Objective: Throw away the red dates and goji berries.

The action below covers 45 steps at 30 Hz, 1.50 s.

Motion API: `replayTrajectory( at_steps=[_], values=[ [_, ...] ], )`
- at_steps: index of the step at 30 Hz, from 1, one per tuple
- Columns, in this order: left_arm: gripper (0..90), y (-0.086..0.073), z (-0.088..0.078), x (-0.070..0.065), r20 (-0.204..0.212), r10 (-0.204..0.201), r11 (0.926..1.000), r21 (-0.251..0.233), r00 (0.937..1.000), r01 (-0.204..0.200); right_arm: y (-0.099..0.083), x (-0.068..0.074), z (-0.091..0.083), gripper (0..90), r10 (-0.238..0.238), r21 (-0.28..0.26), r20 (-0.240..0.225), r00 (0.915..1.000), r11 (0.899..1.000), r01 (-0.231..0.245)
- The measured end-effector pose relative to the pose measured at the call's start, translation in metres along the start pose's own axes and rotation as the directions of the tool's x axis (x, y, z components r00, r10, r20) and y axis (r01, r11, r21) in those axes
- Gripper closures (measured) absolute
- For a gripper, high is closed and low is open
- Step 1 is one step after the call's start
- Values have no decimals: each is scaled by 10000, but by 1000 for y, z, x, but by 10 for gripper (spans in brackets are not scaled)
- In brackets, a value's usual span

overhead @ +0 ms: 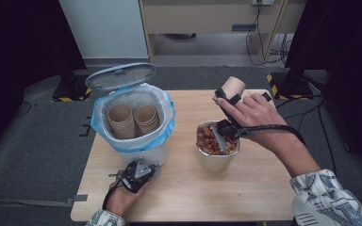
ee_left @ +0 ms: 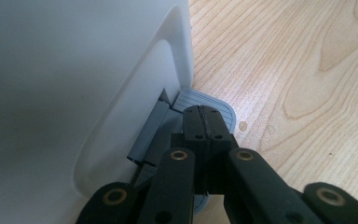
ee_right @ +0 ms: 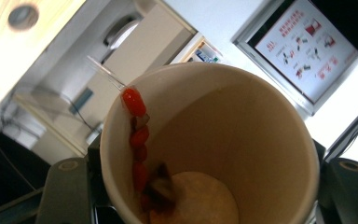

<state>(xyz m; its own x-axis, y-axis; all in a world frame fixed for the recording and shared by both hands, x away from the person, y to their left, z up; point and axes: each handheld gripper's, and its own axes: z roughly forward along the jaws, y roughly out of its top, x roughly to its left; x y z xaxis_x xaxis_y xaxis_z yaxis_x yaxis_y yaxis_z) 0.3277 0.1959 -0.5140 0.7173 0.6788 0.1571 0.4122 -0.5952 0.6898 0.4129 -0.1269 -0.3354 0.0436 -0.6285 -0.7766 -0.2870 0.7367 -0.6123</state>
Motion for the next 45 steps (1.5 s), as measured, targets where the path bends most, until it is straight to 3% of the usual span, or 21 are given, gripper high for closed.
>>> replayTrajectory(
  at_steps=[5, 12, 19, 20, 25, 26, 27, 28, 29, 30, 31, 32, 35, 36, 39, 45],
  values=[
    [899, 0, 0, 0, 17, -19, 10000, -17, 10000, 19, -10, -7, -2, 322, 170, 158, 207, 9996, 9997, -173],
    [899, 0, 0, 0, 14, -19, 10000, -20, 10000, 19, -11, 0, 1, 322, 515, 152, 72, 9986, 9986, -516],
    [899, 0, 0, 0, 20, -23, 10000, -23, 10000, 24, -9, -2, -1, 321, 265, 94, 43, 9996, 9996, -265],
    [899, 0, 0, 0, 15, -18, 10000, -22, 10000, 18, -11, -6, -3, 321, 186, 124, 149, 9997, 9997, -188],
    [899, 0, 0, 0, 13, -6, 10000, -1, 10000, 6, -23, -23, -11, 323, 889, 578, 924, 9917, 9938, -945],
    [899, 0, 0, 0, 15, -6, 10000, -6, 10000, 6, -16, -17, -7, 325, 645, 377, 582, 9962, 9971, -668],
    [899, 0, 0, 0, 17, -13, 10000, -7, 10000, 13, -5, -4, -3, 328, -112, 261, 186, 9998, 9996, 107],
    [899, 0, 0, 0, 4, 7, 10000, -4, 10000, -7, 5, 10, 0, 328, -305, 216, -205, 9993, 9993, 310],
    [899, 0, 0, 0, -3, 15, 10000, 7, 10000, -15, 8, 13, 1, 328, -1016, 181, -356, 9942, 9946, 1023],
    [899, 0, 0, 0, -3, 15, 10000, 7, 10000, -15, 7, 12, 1, 328, -1257, 208, -256, 9917, 9918, 1262],
    [899, 0, 0, 0, 11, 2, 10000, -8, 10000, -2, 7, 12, 1, 328, -1257, 208, -256, 9917, 9918, 1262],
    [899, 0, 0, 0, 39, -32, 10000, -20, 10000, 32, 3, 10, -1, 327, -279, 299, -27, 9996, 9992, 279],
    [899, 0, 0, 0, 22, -14, 10000, -7, 10000, 14, -2, 7, -2, 325, -393, 282, 65, 9992, 9988, 391],
    [899, 0, 0, 0, 23, -17, 10000, -8, 10000, 17, -3, 9, -2, 325, -67, 358, -19, 10000, 9993, 68],
    [899, 0, 0, 0, 4, -1, 10000, 3, 10000, 1, -4, 6, -2, 323, -323, 357, 49, 9995, 9988, 321],
    [899, 0, 0, 0, 23, -22, 10000, -10, 10000, 22, -2, 5, -3, 322, -248, 268, 102, 9996, 9993, 245]
  ],
)
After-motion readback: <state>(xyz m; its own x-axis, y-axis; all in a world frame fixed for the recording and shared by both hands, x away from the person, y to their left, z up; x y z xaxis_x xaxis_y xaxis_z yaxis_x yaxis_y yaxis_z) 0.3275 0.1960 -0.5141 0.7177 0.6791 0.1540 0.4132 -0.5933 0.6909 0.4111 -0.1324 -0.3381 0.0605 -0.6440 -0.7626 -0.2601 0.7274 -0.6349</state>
